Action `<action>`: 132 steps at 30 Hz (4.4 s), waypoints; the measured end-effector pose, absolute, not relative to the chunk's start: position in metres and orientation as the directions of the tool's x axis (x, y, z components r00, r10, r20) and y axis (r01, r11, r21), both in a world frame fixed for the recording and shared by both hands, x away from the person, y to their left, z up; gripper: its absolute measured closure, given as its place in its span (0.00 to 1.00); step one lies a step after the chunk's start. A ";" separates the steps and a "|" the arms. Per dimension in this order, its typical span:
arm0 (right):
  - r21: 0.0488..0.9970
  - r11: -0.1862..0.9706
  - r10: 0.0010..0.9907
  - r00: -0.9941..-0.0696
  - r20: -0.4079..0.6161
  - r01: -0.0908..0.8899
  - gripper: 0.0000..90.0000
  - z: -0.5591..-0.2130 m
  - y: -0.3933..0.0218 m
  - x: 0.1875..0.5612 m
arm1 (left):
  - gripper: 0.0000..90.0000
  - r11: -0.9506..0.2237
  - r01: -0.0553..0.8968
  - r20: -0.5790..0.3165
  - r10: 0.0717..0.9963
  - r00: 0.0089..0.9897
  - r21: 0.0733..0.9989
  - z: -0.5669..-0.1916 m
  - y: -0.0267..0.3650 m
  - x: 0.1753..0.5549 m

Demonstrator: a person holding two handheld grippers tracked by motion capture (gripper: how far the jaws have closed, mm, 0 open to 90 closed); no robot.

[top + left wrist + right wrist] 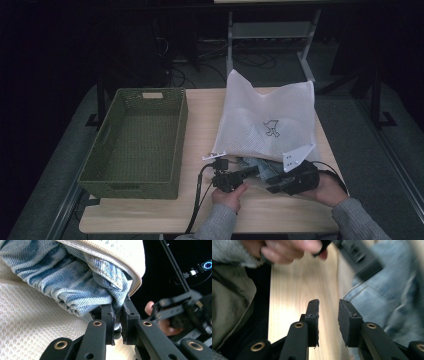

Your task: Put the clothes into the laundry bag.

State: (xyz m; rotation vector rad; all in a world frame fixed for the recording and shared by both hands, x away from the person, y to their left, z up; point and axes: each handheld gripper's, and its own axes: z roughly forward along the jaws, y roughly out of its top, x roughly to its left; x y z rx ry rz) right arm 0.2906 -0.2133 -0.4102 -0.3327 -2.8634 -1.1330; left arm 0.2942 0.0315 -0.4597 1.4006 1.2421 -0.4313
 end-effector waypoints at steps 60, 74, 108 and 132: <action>0.595 0.762 0.186 -0.967 0.175 0.254 0.86 -0.432 -0.224 0.267 | 0.94 0.248 0.792 -0.782 0.477 0.401 0.558 -0.465 0.028 0.292; 0.690 0.689 0.304 -0.953 0.001 0.221 0.71 -0.356 -0.236 0.292 | 0.94 0.233 0.802 -0.785 0.472 0.401 0.550 -0.468 0.031 0.286; 0.610 0.755 0.275 -0.961 0.037 0.240 0.96 -0.372 -0.205 0.324 | 0.89 0.200 0.798 -0.775 0.456 0.438 0.568 -0.470 0.036 0.276; 0.625 0.740 0.270 -0.961 0.064 0.250 0.96 -0.370 -0.199 0.328 | 0.89 0.146 0.823 -0.762 0.491 0.421 0.549 -0.486 0.005 0.274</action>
